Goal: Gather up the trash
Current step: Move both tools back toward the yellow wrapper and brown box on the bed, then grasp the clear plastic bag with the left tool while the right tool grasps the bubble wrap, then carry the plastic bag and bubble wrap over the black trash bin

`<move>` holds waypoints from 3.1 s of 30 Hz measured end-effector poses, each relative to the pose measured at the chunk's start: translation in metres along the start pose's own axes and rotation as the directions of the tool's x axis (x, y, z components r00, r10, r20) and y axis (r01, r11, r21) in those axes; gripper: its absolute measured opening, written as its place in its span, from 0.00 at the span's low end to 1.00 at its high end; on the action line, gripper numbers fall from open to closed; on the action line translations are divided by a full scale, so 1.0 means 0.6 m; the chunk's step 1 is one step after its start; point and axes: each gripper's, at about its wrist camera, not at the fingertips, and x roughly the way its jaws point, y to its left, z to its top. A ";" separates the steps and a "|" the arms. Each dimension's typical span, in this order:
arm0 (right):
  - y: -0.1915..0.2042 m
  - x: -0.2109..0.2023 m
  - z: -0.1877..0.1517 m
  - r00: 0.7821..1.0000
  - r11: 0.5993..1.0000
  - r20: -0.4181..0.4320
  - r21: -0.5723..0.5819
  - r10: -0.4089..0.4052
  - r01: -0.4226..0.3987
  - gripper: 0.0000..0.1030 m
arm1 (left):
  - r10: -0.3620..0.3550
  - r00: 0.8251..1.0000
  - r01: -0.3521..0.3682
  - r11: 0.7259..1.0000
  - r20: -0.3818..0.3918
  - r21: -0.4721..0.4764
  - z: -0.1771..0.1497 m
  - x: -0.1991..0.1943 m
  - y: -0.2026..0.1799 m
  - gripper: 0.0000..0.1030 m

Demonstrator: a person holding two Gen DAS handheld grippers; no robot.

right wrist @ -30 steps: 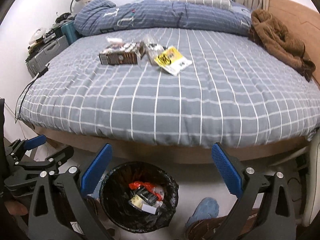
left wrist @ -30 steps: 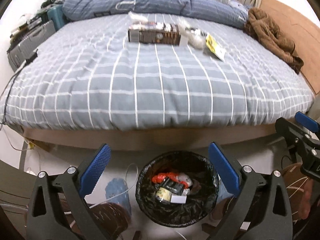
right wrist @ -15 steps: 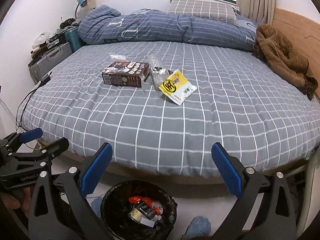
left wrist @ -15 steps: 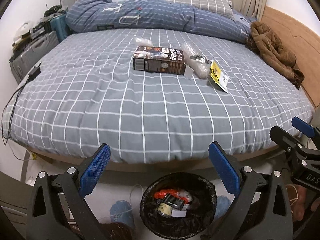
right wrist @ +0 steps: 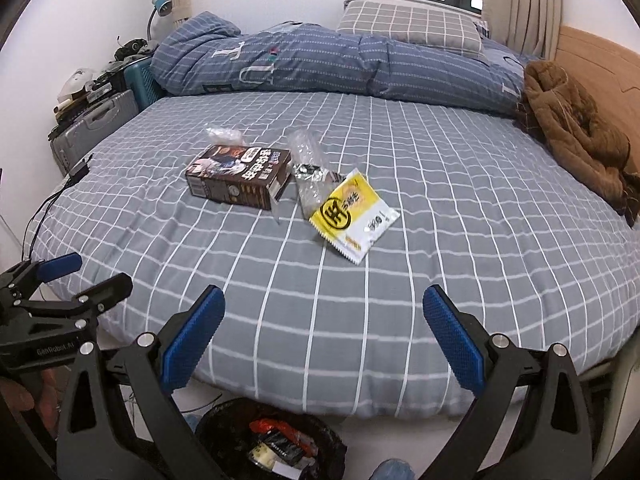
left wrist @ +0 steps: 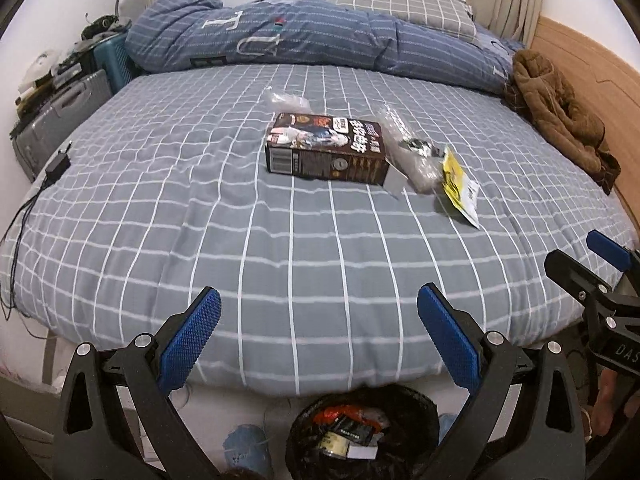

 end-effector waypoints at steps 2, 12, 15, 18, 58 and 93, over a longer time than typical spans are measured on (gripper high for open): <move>-0.005 0.019 0.012 1.000 1.000 -0.003 0.001 -0.002 0.002 0.93 | 0.000 1.000 0.000 1.000 0.002 -0.002 0.017 0.016 0.003 0.94; -0.037 0.120 0.059 1.000 1.000 -0.024 0.020 -0.002 0.003 0.92 | -0.002 1.000 0.002 1.000 0.004 -0.005 0.093 0.105 0.010 0.94; -0.044 0.147 0.070 1.000 1.000 -0.031 0.024 0.001 -0.001 0.93 | 0.001 1.000 0.000 1.000 0.006 -0.004 0.117 0.137 0.014 0.94; -0.049 0.168 0.085 1.000 1.000 -0.028 0.024 0.009 -0.008 0.92 | 0.006 1.000 -0.006 1.000 0.011 -0.006 0.137 0.158 0.019 0.94; 0.010 0.435 0.267 0.936 0.982 -0.311 -0.034 0.166 -0.186 0.19 | 0.033 0.986 -0.027 0.999 -0.164 0.038 0.383 0.450 0.051 0.54; 0.005 0.198 0.297 0.975 0.974 0.030 0.048 0.220 -0.222 0.17 | -0.012 0.996 0.011 1.000 0.090 0.005 0.324 0.174 0.016 0.53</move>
